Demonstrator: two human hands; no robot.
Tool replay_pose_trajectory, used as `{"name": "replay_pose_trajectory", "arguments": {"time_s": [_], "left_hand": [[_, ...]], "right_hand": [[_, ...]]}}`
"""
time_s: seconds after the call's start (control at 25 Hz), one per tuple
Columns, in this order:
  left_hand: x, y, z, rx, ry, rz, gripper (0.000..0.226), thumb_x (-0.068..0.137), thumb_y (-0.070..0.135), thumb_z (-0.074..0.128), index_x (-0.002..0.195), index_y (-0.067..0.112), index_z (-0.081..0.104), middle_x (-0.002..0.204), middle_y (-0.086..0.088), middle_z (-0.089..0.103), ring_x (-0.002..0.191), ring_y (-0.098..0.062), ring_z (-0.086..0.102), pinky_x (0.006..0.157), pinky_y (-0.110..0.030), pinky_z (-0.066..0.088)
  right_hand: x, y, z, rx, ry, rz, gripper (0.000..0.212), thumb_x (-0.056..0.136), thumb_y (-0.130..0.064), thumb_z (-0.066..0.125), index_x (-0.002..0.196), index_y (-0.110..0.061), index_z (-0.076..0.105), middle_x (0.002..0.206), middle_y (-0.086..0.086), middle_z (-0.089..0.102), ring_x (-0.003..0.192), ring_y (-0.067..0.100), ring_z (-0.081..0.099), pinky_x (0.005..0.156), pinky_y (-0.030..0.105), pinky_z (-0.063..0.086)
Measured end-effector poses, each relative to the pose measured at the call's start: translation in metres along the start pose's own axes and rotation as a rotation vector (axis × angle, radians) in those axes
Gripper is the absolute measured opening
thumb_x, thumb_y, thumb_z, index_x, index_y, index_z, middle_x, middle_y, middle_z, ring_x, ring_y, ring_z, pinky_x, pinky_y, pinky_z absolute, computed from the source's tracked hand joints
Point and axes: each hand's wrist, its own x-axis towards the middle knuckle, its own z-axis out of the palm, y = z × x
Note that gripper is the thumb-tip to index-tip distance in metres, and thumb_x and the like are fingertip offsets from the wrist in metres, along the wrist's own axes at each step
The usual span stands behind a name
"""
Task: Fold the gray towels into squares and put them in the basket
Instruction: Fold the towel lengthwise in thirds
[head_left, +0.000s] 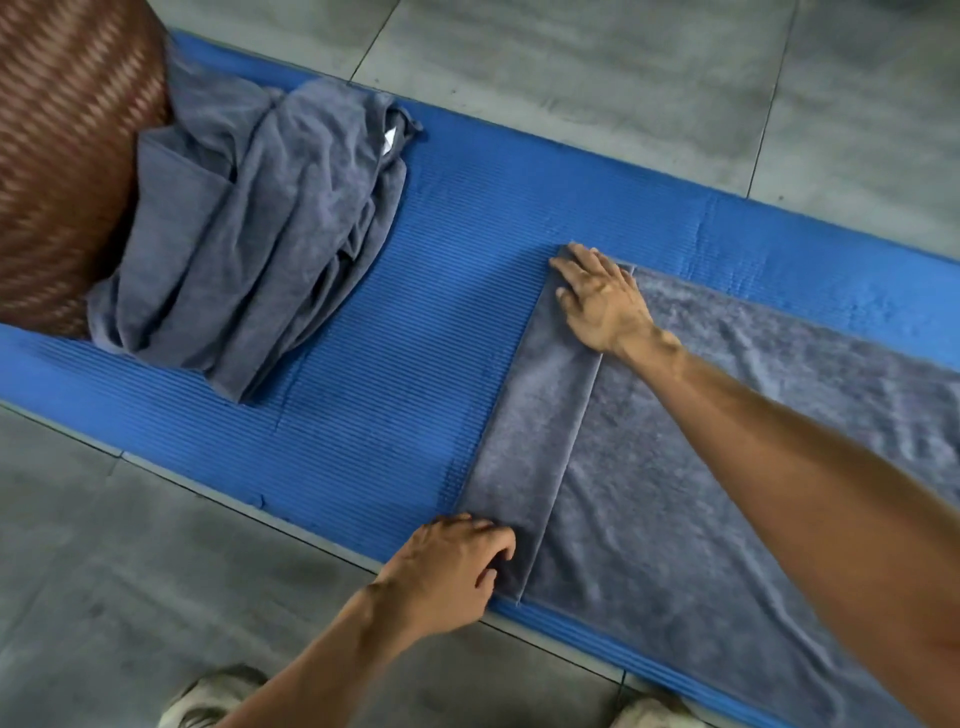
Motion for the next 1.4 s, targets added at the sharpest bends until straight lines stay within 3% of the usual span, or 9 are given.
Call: {"name": "replay_pose_trajectory", "arguments": {"time_s": [0.12, 0.24, 0.44, 0.64, 0.8, 0.96, 1.08, 1.16, 1.4], "left_hand": [[0.013, 0.001, -0.011, -0.118, 0.255, -0.203, 0.024, 0.095, 0.032, 0.05, 0.12, 0.031, 0.047, 0.116, 0.013, 0.054, 0.108, -0.011, 0.053, 0.088, -0.031, 0.049], [0.033, -0.001, -0.016, -0.146, 0.362, -0.395, 0.044, 0.095, 0.038, 0.054, 0.134, 0.024, 0.04, 0.126, 0.005, 0.051, 0.114, -0.018, 0.051, 0.093, -0.033, 0.045], [0.052, -0.003, -0.021, -0.303, 0.319, -0.487, 0.019, 0.092, 0.034, 0.06, 0.102, 0.019, 0.053, 0.101, 0.002, 0.062, 0.099, -0.018, 0.059, 0.086, -0.031, 0.045], [0.049, -0.008, -0.021, -0.348, 0.347, -0.448, 0.015, 0.091, 0.027, 0.06, 0.099, 0.025, 0.048, 0.09, 0.012, 0.054, 0.094, -0.013, 0.058, 0.077, -0.022, 0.038], [0.051, -0.011, -0.024, -0.398, 0.342, -0.426, 0.029, 0.091, 0.022, 0.061, 0.119, 0.021, 0.052, 0.104, 0.007, 0.061, 0.101, -0.014, 0.059, 0.084, -0.023, 0.042], [0.06, -0.025, -0.037, -0.408, 0.426, -0.453, 0.034, 0.091, 0.018, 0.062, 0.124, 0.018, 0.053, 0.103, 0.004, 0.059, 0.094, -0.013, 0.056, 0.08, -0.019, 0.038], [0.068, -0.036, -0.045, -0.392, 0.401, -0.46, 0.037, 0.089, 0.016, 0.064, 0.124, 0.017, 0.051, 0.084, 0.012, 0.053, 0.081, -0.01, 0.052, 0.072, -0.017, 0.034], [0.072, -0.038, -0.044, -0.358, 0.359, -0.454, 0.04, 0.088, 0.018, 0.064, 0.124, 0.018, 0.048, 0.082, 0.007, 0.059, 0.083, -0.016, 0.059, 0.073, -0.025, 0.041], [0.075, -0.032, -0.049, -0.372, 0.36, -0.52, 0.033, 0.083, 0.021, 0.067, 0.113, 0.019, 0.053, 0.098, -0.007, 0.07, 0.095, -0.032, 0.065, 0.082, -0.036, 0.047]], "right_hand": [[0.008, 0.007, -0.011, -0.047, 0.191, 0.157, 0.05, 0.09, -0.007, 0.047, 0.139, -0.012, 0.046, 0.144, 0.008, 0.044, 0.124, 0.037, 0.043, 0.098, 0.044, 0.036], [0.022, 0.021, -0.021, 0.065, 0.115, 0.277, 0.036, 0.088, -0.007, 0.051, 0.123, -0.011, 0.056, 0.13, 0.014, 0.051, 0.116, 0.037, 0.053, 0.093, 0.04, 0.042], [0.033, 0.025, -0.029, 0.205, 0.071, 0.358, 0.021, 0.089, -0.017, 0.057, 0.108, -0.019, 0.064, 0.12, 0.007, 0.058, 0.111, 0.03, 0.058, 0.089, 0.031, 0.045], [0.035, 0.022, -0.022, 0.402, 0.001, 0.434, 0.032, 0.089, -0.008, 0.053, 0.119, -0.018, 0.058, 0.081, 0.004, 0.063, 0.055, 0.018, 0.061, 0.04, 0.015, 0.047], [0.041, 0.017, -0.026, 0.671, 0.043, 0.531, 0.028, 0.095, -0.006, 0.055, 0.121, -0.013, 0.058, 0.071, 0.007, 0.062, 0.053, 0.015, 0.061, 0.043, 0.026, 0.056], [0.059, 0.009, -0.03, 0.682, 0.126, 0.502, 0.02, 0.095, -0.007, 0.055, 0.114, -0.006, 0.06, 0.074, 0.007, 0.062, 0.057, 0.016, 0.062, 0.048, 0.028, 0.058], [0.063, -0.001, -0.026, 0.572, 0.124, 0.411, 0.036, 0.093, -0.011, 0.058, 0.129, -0.014, 0.055, 0.112, 0.011, 0.064, 0.088, 0.024, 0.067, 0.08, 0.034, 0.059], [0.048, -0.004, -0.019, 0.522, 0.184, 0.291, 0.052, 0.09, -0.007, 0.059, 0.14, -0.016, 0.045, 0.139, 0.011, 0.047, 0.105, 0.026, 0.06, 0.1, 0.033, 0.047], [-0.032, -0.018, 0.024, 0.24, 0.377, 0.056, 0.045, 0.077, -0.006, 0.058, 0.122, -0.012, 0.058, 0.122, 0.009, 0.055, 0.104, 0.035, 0.054, 0.086, 0.046, 0.047]]}}
